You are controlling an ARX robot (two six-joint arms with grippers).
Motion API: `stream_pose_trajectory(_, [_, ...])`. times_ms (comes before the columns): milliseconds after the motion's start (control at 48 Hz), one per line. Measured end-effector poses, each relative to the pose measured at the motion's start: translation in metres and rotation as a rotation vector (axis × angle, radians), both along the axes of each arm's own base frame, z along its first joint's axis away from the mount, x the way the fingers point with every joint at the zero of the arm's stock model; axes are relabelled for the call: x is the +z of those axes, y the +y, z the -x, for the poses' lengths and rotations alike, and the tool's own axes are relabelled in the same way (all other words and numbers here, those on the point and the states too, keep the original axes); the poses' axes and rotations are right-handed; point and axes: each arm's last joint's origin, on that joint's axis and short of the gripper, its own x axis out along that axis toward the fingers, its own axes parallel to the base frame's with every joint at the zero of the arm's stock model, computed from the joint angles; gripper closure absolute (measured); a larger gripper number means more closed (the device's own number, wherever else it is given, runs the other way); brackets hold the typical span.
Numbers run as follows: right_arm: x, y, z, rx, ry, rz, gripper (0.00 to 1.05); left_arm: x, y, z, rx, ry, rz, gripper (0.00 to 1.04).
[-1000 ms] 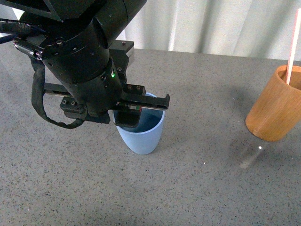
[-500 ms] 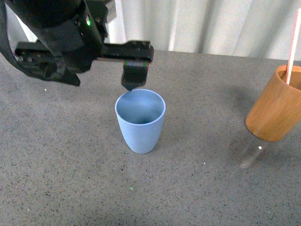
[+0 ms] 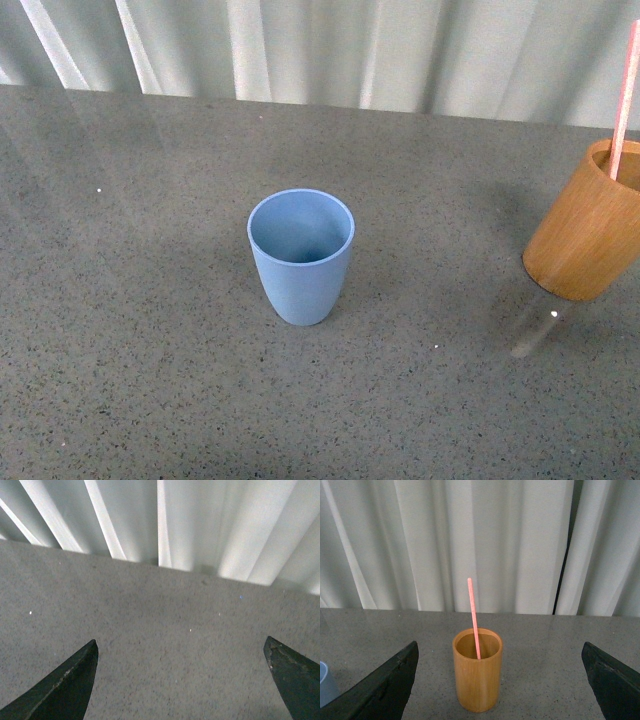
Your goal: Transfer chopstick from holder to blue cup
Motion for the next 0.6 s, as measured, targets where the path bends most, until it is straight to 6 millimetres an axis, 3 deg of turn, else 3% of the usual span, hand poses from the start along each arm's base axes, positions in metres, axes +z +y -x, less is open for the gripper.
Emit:
stream_pose_trajectory(229, [0.000,0.000,0.000,0.000,0.000,0.000,0.10,-0.006,0.001,0.001,-0.027,-0.019,-0.014,0.08])
stream_pose_trajectory(312, [0.000,0.000,0.000,0.000,0.000,0.000,0.10,-0.013,0.005,0.007,-0.186,-0.178,0.027,0.21])
stream_pose_trajectory(417, [0.000,0.000,0.000,0.000,0.000,0.000,0.10,-0.024,0.021,0.037,-0.256,-0.351,0.029,0.42])
stream_pose_trajectory(604, [0.000,0.000,0.000,0.000,0.000,0.000,0.10,-0.041,0.043,0.083,-0.248,-0.372,0.016,0.83])
